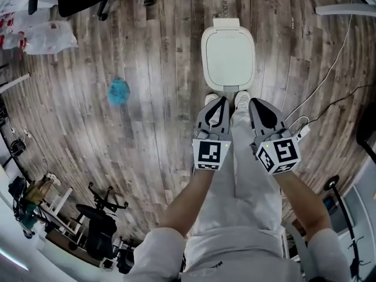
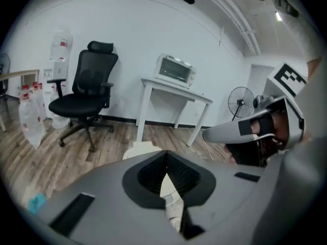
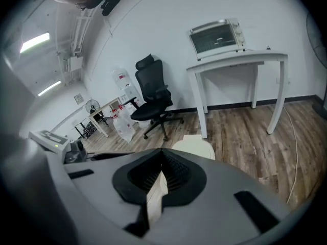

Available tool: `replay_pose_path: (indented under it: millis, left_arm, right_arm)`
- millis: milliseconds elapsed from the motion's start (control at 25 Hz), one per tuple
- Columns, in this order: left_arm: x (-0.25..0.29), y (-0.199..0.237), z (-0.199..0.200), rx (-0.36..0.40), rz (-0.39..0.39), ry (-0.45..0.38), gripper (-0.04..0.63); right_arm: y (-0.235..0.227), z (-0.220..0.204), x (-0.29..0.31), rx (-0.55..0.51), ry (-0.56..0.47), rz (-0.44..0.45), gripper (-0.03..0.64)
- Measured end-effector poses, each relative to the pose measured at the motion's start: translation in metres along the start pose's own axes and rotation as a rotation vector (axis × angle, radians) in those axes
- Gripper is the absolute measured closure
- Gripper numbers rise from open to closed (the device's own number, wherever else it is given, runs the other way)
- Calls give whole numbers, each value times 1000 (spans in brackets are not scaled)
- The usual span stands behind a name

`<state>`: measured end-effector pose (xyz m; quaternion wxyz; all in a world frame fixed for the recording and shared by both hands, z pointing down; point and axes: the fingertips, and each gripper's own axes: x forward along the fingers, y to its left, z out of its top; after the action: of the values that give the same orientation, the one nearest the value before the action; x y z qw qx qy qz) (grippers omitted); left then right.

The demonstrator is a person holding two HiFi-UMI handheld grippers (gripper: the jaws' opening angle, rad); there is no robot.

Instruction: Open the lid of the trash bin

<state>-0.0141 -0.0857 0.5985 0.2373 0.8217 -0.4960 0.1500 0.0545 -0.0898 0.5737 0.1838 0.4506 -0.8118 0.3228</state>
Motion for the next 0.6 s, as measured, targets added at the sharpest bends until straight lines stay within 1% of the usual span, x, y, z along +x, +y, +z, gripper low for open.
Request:
replay_pose_path:
  millis: [160, 320, 440, 600]
  left_arm:
    - [32, -1, -74, -50, 17, 91, 597]
    - [53, -10, -132, -96, 10, 164, 597]
    - [72, -10, -158, -94, 16, 185, 597]
    - [84, -12, -180, -106, 26, 213, 597]
  right_arm:
    - [-22, -64, 34, 47, 68, 7, 600]
    - [-35, -110, 51, 82, 127, 1, 601]
    - [-47, -130, 65, 97, 135, 2, 600]
    - [-57, -146, 71, 120, 149, -3, 600]
